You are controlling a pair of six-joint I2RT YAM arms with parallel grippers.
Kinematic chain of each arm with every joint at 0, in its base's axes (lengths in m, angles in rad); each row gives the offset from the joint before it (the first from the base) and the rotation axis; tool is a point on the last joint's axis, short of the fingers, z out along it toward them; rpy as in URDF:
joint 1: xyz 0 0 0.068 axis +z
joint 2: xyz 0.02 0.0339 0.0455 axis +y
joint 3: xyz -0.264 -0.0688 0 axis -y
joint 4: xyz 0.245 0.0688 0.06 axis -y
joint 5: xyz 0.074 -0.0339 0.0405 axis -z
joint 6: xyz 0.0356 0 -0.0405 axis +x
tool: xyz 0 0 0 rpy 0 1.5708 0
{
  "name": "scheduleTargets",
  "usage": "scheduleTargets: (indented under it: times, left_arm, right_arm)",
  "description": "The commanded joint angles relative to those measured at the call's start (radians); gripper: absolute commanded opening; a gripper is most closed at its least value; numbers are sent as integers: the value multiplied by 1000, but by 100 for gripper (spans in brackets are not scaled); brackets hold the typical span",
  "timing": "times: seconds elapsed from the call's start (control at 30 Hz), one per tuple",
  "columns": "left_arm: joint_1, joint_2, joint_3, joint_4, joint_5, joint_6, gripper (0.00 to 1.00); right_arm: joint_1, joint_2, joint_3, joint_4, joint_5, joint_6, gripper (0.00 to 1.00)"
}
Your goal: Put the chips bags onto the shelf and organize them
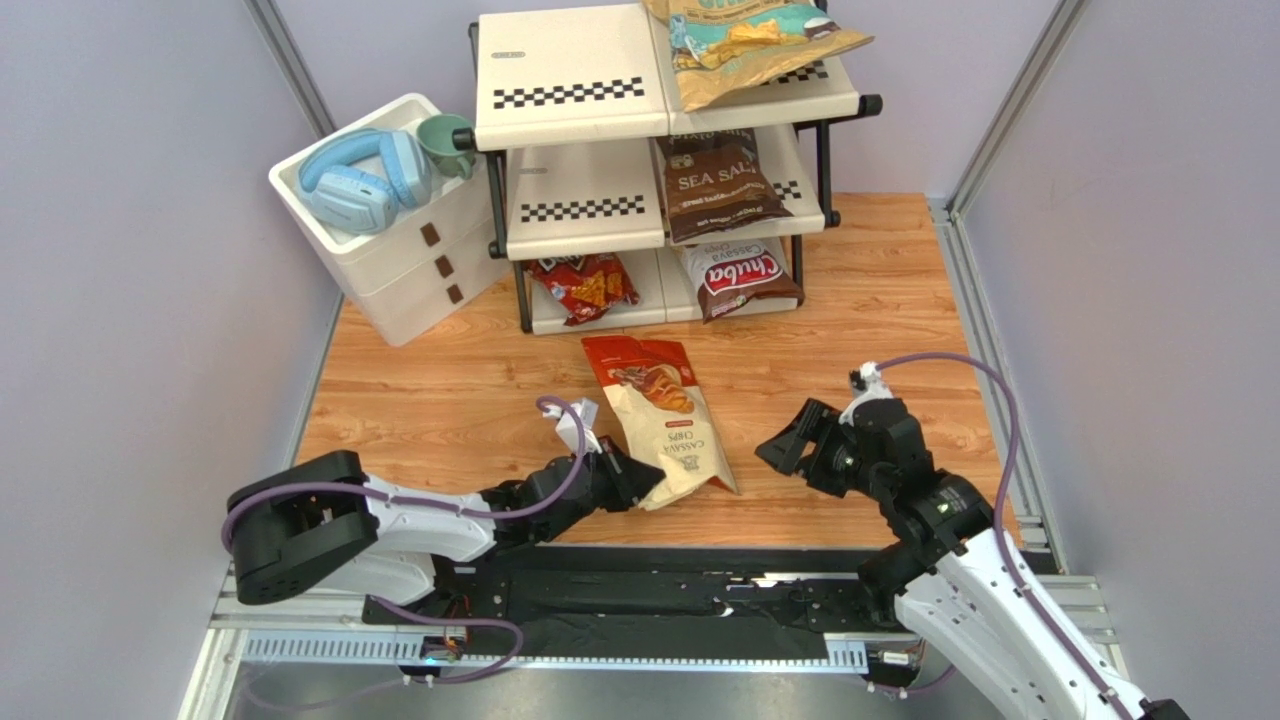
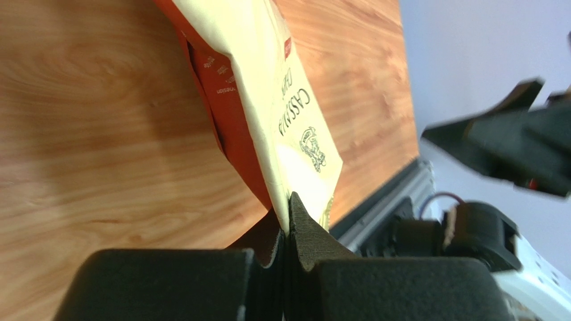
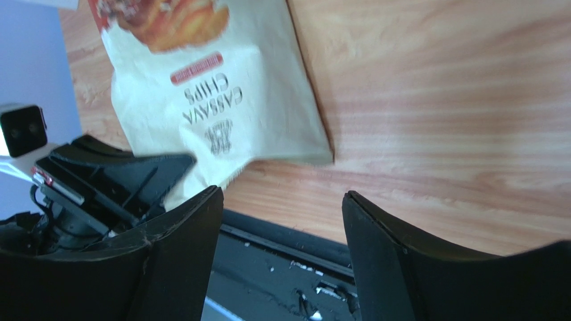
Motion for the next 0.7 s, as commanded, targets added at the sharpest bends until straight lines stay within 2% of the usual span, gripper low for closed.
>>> scheduleTargets:
  times: [0.0,0.13,0.23,0.37,0.67]
  left_arm:
    - [-9,67,65,11,-127,-3,0]
    - [-16,205,88,103,-101,-15,0]
    - [-29,278,101,180,-85,-20,0]
    - [-55,303,118,192,-90,-12,0]
    - [-92,289,118,192,-142,-9,0]
  right_arm:
    - [-6,-69,-103,139,-185,176,71]
    - [-3,-151,-213,238,-257,303,71]
    - [-4,-192,-282,287,-224,345,72]
    - [-1,-199,-328,344,-205,362,72]
    - [10,-75,-388,515,-167,406,73]
